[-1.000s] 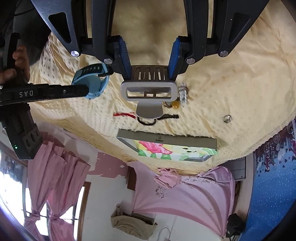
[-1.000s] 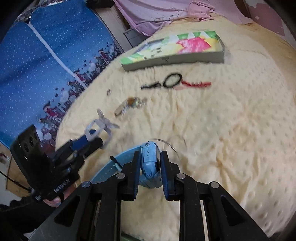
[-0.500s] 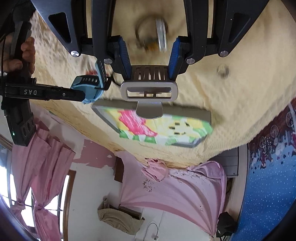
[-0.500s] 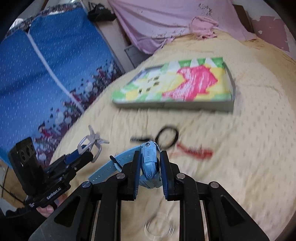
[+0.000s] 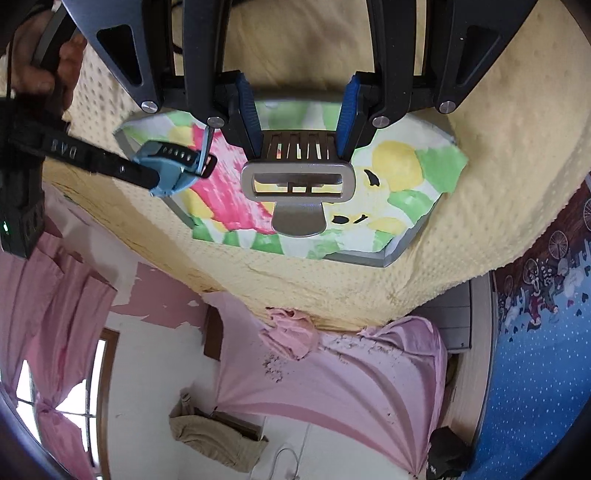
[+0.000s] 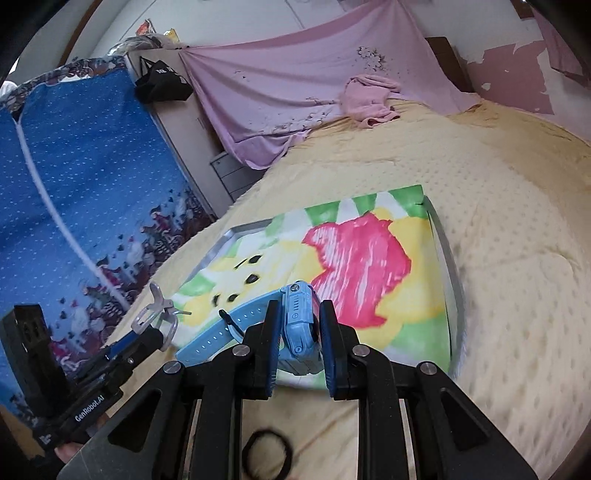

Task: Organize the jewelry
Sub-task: 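Open the left tool over the tray while the right tool releases the watch there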

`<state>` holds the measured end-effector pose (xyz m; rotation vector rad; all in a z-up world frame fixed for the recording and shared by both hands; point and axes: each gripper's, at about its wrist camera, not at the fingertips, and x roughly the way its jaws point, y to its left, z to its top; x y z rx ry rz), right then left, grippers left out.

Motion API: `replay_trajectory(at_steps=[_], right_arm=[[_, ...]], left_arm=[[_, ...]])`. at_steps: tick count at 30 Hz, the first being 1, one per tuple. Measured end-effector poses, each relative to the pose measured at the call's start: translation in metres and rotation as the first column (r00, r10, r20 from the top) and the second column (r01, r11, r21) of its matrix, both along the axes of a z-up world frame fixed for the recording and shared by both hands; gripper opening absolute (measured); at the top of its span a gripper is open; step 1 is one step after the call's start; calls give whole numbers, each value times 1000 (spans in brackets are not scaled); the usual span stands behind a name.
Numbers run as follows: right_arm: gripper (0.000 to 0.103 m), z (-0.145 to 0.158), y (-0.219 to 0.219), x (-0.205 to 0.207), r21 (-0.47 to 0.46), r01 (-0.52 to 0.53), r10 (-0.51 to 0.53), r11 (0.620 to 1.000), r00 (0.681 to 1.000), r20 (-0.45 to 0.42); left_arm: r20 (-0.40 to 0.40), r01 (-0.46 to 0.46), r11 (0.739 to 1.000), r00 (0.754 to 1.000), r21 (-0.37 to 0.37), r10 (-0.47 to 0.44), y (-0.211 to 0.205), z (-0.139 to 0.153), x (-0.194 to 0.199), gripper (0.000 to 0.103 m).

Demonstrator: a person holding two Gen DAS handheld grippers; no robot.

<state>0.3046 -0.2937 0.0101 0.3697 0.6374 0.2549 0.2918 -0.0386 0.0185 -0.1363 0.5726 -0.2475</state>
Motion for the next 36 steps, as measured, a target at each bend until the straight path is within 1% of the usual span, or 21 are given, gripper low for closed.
replay_trajectory(at_steps=[3, 7, 9, 13, 15, 18, 19, 21, 22, 23, 24, 27, 28, 32, 33, 35, 36], right_arm=[[18, -8, 6, 13, -27, 1, -1, 1000, 1000, -9], [18, -23, 10, 22, -50, -3, 1, 999, 1000, -30], [18, -30, 13, 24, -63, -5, 2, 998, 999, -46], [19, -41, 14, 22, -79, -16, 11, 997, 998, -56], [19, -41, 14, 19, -91, -19, 14, 996, 999, -49], [19, -40, 13, 14, -98, -29, 25, 995, 999, -40], [20, -40, 12, 12, -98, -27, 24, 995, 999, -35], [25, -38, 9, 5, -105, -16, 14, 994, 1000, -17], [30, -37, 8, 2, -105, -11, 10, 994, 1000, -7], [33, -36, 6, -2, -105, -7, 7, 994, 1000, 5], [34, -34, 5, -6, -108, -1, 3, 994, 1000, 18], [40, -26, 1, -24, -112, 10, -1, 994, 997, 79], [45, -24, 1, -30, -115, 14, -3, 993, 995, 96], [55, -12, -1, -57, -120, 23, -3, 993, 986, 169], [56, -10, -2, -65, -118, 25, -3, 993, 983, 185], [64, -5, -2, -79, -118, 32, -6, 993, 978, 208], [67, -3, -3, -87, -119, 36, -9, 992, 975, 221]], left_arm=[[-26, -14, 1000, 1000, 6, 14, 0, -3, 13, 36], [-82, -22, 1000, 996, 17, 24, -1, -13, 26, 36], [-105, -26, 1000, 994, 14, 28, 0, -18, 29, 36], [-117, -31, 1000, 993, 2, 31, 1, -23, 26, 38], [-125, -35, 999, 992, -1, 35, 2, -26, 23, 55], [-78, -52, 999, 996, 0, 52, 3, -22, 15, 69], [-70, -56, 998, 996, 0, 56, 3, -21, 12, 69], [-65, -54, 998, 996, -11, 53, 4, -19, 8, 70], [-64, -55, 998, 996, -15, 54, 5, -18, 6, 71], [-60, -58, 998, 997, -17, 57, 6, -18, 3, 74], [-52, -60, 998, 997, -18, 59, 7, -17, 0, 77], [-6, -64, 998, 998, -26, 64, 8, -13, -16, 83], [6, -64, 998, 998, -26, 65, 7, -11, -21, 85], [66, -71, 997, 995, -28, 73, 9, -3, -48, 99], [77, -72, 997, 994, -29, 74, 10, -2, -53, 102], [114, -75, 997, 990, -36, 79, 13, 3, -70, 103], [127, -75, 996, 989, -37, 80, 14, 5, -77, 103]])
